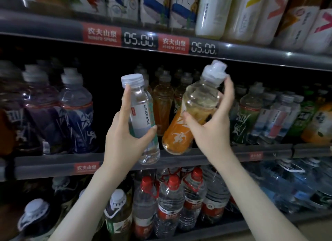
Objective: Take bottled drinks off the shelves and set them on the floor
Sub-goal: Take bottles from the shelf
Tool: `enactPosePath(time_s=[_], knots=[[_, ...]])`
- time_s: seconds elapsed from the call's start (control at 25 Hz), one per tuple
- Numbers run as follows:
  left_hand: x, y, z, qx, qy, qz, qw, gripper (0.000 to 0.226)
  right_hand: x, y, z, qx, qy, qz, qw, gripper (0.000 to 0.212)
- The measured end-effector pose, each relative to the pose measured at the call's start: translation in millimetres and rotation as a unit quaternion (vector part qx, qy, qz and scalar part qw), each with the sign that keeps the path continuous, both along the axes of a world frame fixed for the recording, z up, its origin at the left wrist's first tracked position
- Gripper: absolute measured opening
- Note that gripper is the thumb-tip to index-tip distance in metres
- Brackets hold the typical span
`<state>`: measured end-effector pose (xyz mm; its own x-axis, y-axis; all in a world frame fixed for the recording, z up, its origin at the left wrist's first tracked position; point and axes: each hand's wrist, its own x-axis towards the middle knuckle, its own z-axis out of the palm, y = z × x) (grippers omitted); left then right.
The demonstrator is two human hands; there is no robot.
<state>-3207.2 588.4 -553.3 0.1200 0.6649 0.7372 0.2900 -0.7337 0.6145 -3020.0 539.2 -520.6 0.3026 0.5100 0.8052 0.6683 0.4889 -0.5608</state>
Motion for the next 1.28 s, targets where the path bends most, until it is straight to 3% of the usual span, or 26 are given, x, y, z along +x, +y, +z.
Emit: enactPosePath(time_s=[0.16,0.32,0.56,0.72,0.84,0.96,1.08,1.28], knots=[[-15,1,5,-0.002,0.004,0.029,1.0,0.105,-27,37,-13,0.013,-0.015,-0.004,1.0,0.097],[-23,5,4,-0.007,-0.006,0.031,0.999,0.105,-43,57,-17,-0.127,-0.013,0.033,0.991,0.096],[-14,5,-5,-0.022,0.006,0.006,1.0,0.104,-36,60,-11,-0.267,-0.059,-0.004,0.962,0.094],[11,-1,-6,-0.017,0.0,-0.028,0.999,0.104,-27,31,-9,-0.246,-0.115,-0.029,0.962,0.062],[41,-11,-4,0.016,-0.008,-0.071,0.997,0.103,-6,-1,-11,-0.222,-0.034,0.094,0.97,0.037],[80,-20,-1,0.022,-0.013,-0.125,0.992,0.101,26,-33,-14,-0.287,-0.017,0.163,0.944,0.057],[127,-24,1,0.01,-0.02,-0.172,0.985,0.1,58,-41,-17,-0.308,-0.037,0.118,0.943,0.077],[207,-23,1,0.022,0.033,-0.141,0.989,0.1,140,-43,-23,-0.246,0.066,0.029,0.967,0.077]])
